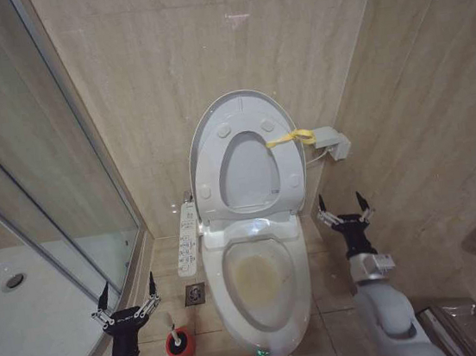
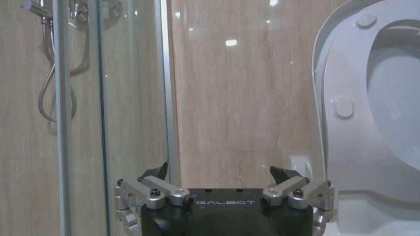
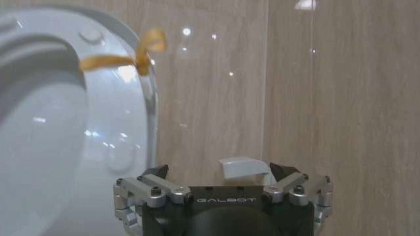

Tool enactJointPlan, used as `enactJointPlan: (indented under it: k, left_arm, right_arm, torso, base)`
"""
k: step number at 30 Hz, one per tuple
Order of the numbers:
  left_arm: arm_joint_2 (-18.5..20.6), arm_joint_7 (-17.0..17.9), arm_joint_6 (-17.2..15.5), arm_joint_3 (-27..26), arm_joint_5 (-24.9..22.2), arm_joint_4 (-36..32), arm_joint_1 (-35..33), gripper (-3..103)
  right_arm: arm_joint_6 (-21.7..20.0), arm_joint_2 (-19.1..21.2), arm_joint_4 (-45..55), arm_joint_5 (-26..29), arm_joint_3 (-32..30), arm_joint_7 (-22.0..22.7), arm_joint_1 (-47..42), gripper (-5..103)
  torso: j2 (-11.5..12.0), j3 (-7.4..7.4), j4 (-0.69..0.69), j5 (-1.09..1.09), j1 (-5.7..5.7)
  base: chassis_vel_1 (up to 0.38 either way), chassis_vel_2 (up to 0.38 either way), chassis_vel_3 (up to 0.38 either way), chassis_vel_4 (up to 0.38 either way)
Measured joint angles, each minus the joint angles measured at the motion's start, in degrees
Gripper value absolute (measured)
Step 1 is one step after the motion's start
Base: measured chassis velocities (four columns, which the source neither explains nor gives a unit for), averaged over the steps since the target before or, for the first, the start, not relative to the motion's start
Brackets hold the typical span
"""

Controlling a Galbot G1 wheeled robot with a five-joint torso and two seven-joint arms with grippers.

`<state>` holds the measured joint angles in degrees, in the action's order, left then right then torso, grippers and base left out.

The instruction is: Open the toilet lid, clean the toilet bowl with a toilet brush, close the toilet lid, and flush.

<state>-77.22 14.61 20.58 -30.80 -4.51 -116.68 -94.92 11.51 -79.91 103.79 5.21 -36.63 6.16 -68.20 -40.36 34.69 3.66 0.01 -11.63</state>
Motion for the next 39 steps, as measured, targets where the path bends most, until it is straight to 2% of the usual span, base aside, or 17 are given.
enactJointPlan:
  k: [6, 11, 17, 20, 29, 39]
  left_arm:
    - [0.00, 0.00, 0.00, 0.00, 0.00, 0.00, 0.00, 100]
    - [0.00, 0.00, 0.00, 0.00, 0.00, 0.00, 0.00, 100]
    - [0.00, -0.01, 0.00, 0.00, 0.00, 0.00, 0.00, 100]
    - [0.00, 0.00, 0.00, 0.00, 0.00, 0.00, 0.00, 100]
    - [0.00, 0.00, 0.00, 0.00, 0.00, 0.00, 0.00, 100]
    - [0.00, 0.00, 0.00, 0.00, 0.00, 0.00, 0.00, 100]
  right_arm:
    - [-1.11, 2.99, -5.99, -0.19, 0.35, 1.19, 7.27, 100]
    - [-3.79, 5.46, -12.02, -1.01, 1.87, 4.42, 15.00, 100]
    - [-3.73, 7.76, -22.27, -1.82, 4.62, 6.88, 27.59, 100]
    - [-3.40, 8.43, -25.63, -1.88, 5.68, 7.25, 31.15, 100]
    - [-2.69, 8.97, -30.81, -2.07, 7.47, 7.44, 36.42, 100]
    - [-1.81, 6.69, -37.13, -3.32, 10.42, 7.85, 43.56, 100]
  torso:
    - [0.00, 0.00, 0.00, 0.00, 0.00]
    - [0.00, 0.00, 0.02, 0.01, 0.00]
    - [0.00, 0.00, -0.01, -0.03, -0.01]
    - [0.00, 0.00, 0.00, -0.01, -0.01]
    - [0.00, 0.00, 0.02, -0.01, -0.01]
    - [0.00, 0.00, 0.01, -0.02, -0.01]
  base:
    - [0.000, 0.000, 0.000, 0.000]
    - [0.000, 0.000, 0.000, 0.000]
    - [0.000, 0.000, 0.000, 0.000]
    - [0.000, 0.000, 0.000, 0.000]
    - [0.000, 0.000, 0.000, 0.000]
    - [0.000, 0.000, 0.000, 0.000]
